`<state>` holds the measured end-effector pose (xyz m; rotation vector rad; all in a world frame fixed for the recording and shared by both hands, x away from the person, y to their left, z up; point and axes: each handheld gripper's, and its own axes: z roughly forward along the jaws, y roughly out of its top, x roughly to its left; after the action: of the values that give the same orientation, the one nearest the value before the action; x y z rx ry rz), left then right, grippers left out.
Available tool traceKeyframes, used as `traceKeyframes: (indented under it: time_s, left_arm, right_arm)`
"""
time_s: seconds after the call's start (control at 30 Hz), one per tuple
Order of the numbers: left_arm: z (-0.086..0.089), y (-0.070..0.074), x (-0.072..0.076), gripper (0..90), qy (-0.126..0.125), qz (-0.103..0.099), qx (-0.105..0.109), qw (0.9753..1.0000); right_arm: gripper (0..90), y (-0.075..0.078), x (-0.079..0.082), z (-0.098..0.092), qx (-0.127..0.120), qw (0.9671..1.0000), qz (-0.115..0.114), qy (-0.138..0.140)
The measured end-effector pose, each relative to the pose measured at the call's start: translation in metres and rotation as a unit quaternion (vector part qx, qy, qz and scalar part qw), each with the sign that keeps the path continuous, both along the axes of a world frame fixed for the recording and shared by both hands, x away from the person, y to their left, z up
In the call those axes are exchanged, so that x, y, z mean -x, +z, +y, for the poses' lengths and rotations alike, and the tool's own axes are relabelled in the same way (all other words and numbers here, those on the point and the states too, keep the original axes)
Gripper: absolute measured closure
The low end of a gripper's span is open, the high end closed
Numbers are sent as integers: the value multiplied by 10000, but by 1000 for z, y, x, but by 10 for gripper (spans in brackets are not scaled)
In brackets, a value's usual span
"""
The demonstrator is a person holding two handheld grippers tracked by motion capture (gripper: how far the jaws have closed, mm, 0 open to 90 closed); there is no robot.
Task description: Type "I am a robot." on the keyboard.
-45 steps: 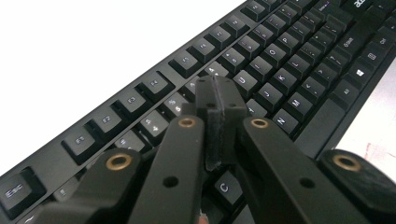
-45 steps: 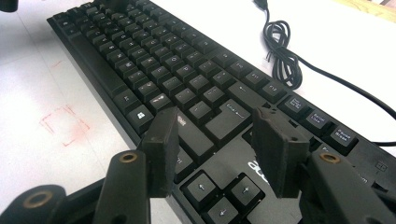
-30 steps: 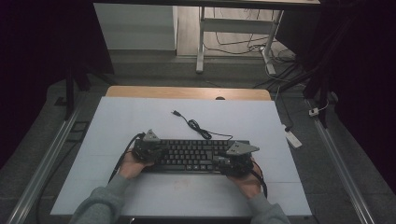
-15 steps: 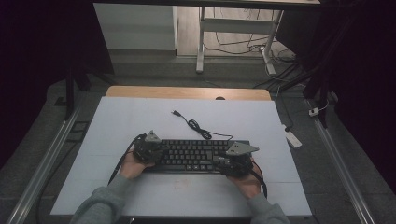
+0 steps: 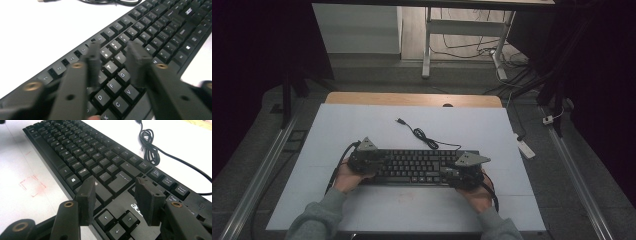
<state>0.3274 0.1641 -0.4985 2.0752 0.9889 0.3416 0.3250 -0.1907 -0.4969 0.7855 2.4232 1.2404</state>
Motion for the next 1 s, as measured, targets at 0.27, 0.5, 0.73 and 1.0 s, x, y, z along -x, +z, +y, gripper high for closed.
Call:
traceKeyframes:
  time_s: [0.27, 0.5, 0.73, 1.0]
  left_arm:
    - [12, 6, 18, 378, 10, 20, 97, 10000]
    - [21, 7, 24, 265, 23, 212, 164, 9996]
    - [23, 6, 24, 246, -2, 223, 173, 9996]
    - [24, 6, 24, 236, 8, 224, 163, 9996]
  right_arm:
    - [515, -1, -1, -2, -12, 10000, -5, 3]
    - [515, -1, -2, -2, 17, 10000, -19, 18]
    - [515, -1, -2, -1, 37, 10000, -52, 16]
    - [516, 1, -2, 1, 7, 10000, -40, 57]
